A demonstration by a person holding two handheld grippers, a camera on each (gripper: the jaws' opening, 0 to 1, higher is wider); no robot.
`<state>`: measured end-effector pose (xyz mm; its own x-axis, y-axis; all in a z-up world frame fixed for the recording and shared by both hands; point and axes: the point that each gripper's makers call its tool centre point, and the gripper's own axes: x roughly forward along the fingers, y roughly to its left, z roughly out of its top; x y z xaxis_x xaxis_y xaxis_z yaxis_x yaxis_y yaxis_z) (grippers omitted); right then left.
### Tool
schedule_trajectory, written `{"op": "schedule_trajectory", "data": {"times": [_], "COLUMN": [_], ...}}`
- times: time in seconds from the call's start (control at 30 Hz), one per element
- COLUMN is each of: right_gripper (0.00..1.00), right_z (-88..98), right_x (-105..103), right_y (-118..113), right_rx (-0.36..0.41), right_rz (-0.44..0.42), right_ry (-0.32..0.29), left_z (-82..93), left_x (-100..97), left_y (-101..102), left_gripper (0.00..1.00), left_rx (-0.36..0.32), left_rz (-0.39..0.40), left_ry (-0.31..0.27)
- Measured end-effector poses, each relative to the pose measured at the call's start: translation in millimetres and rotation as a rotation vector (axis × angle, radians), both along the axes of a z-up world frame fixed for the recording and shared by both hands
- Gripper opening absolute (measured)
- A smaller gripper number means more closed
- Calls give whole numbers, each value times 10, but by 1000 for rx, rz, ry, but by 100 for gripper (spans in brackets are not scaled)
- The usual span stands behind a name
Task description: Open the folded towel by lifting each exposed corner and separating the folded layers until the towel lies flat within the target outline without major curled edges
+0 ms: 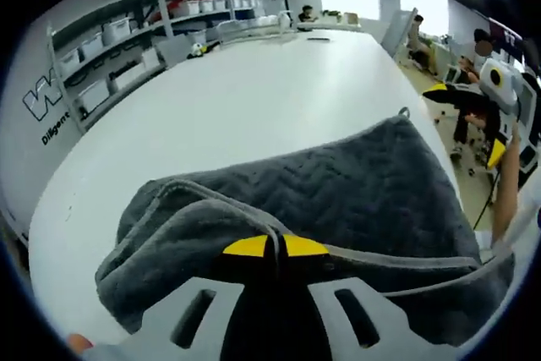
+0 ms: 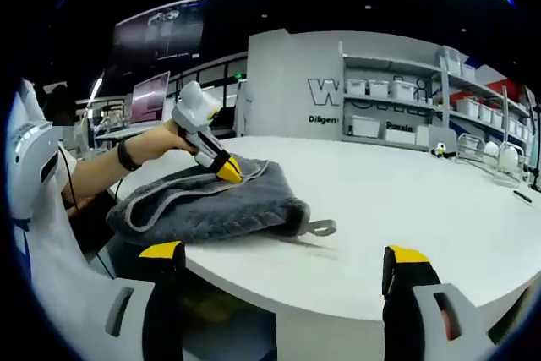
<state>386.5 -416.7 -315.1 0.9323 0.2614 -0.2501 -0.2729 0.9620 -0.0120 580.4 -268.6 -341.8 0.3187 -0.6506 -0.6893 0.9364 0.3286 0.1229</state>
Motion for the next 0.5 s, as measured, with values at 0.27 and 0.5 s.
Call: {"op": "schedule_trajectory", "data": {"times": [0.27,0.5], "right_gripper": [98,98], "right_z": [17,3], "right_x": [14,61], "right_y": [54,88], "right_rx": [-1,0], "right_rz": [8,-1], "right_ry": [-1,11], "left_z": [122,140], "left_x": [450,631], "left_y": [-86,-281], "left_gripper": [3,3], "left_rx": [-75,-101], "left_rz": [-59,-181], "left_ry": [33,-21]}}
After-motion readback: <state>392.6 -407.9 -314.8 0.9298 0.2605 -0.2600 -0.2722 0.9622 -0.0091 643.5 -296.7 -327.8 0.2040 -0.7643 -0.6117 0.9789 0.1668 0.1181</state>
